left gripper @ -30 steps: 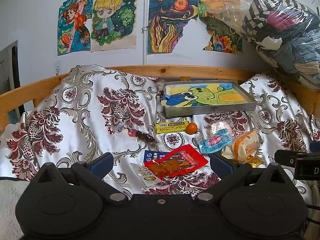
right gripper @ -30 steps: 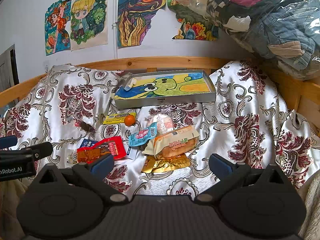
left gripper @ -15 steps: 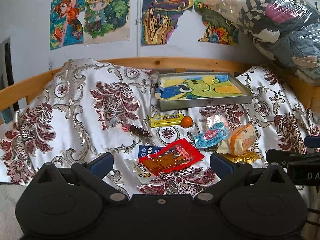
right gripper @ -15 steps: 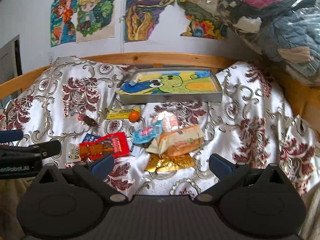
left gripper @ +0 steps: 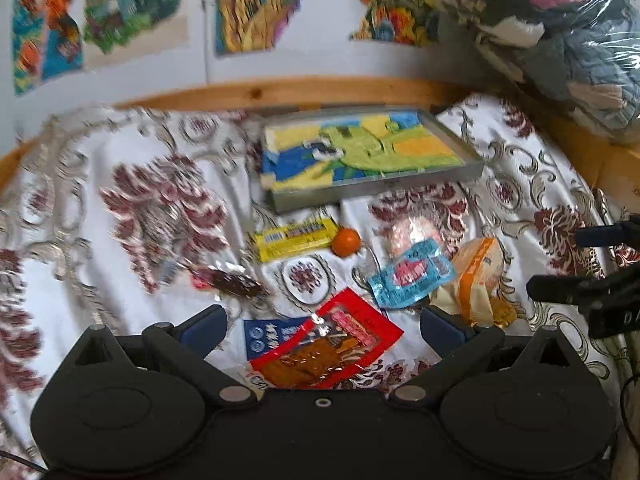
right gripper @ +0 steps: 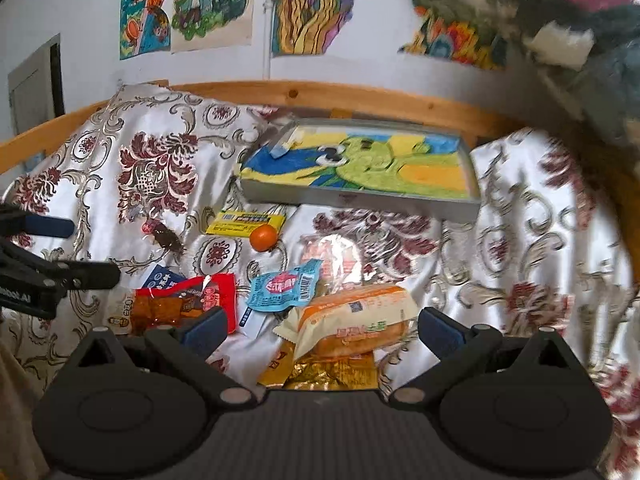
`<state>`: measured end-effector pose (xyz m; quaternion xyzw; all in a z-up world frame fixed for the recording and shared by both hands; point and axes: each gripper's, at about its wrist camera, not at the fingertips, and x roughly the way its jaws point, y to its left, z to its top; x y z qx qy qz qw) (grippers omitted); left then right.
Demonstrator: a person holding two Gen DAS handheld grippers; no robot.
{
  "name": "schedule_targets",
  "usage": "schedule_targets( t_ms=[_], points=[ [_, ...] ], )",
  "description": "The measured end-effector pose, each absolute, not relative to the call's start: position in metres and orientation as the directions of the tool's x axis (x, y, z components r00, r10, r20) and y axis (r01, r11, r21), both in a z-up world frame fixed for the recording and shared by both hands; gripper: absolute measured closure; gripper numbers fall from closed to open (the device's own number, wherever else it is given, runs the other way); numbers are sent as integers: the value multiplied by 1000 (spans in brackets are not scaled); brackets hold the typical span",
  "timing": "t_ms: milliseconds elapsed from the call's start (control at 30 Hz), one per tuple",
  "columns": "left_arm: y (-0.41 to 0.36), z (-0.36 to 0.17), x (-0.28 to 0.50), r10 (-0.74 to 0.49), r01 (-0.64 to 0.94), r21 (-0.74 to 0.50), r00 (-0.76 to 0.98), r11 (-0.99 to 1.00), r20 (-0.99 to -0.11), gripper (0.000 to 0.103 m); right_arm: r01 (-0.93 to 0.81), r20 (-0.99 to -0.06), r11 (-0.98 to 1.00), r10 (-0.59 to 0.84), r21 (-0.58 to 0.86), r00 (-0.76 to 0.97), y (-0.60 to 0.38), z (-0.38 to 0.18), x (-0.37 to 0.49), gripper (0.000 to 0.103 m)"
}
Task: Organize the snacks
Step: 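Reach the right tool to the wrapped bread roll and close on it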
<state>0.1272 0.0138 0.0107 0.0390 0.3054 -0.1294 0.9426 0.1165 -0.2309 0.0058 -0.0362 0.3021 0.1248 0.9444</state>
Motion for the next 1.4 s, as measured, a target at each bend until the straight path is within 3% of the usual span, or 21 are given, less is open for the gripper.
schedule_targets(
  t_ms=[133, 467, 733, 1100, 1233, 1400],
  points=[
    [12, -6, 160, -287, 317, -74, 705, 946, -649, 1, -243, -620, 964, 257, 110, 741, -245, -7, 145, 0],
    [1, -48, 202, -275, 406, -5, 609, 914, -744, 1, -222, -703, 920, 390, 322, 594, -259, -38, 185, 0],
    [-9, -70, 214, -287, 524, 30, 513, 851, -809, 1, -134, -725, 916, 383, 378, 572, -263, -56, 218, 0],
    [-8, -86, 223, -255, 540, 46, 468, 840, -846, 1, -60, -720, 909, 365, 412, 591, -265, -69, 234, 0],
    [-9, -83, 221, -266, 547, 36, 463, 836, -846, 6, -69, -711, 901, 384, 429, 590, -264, -63, 228, 9],
    [-10, -80, 218, -289, 559, 10, 444, 829, -848, 7, -62, -695, 887, 401, 458, 597, -266, -58, 227, 9]
  ],
)
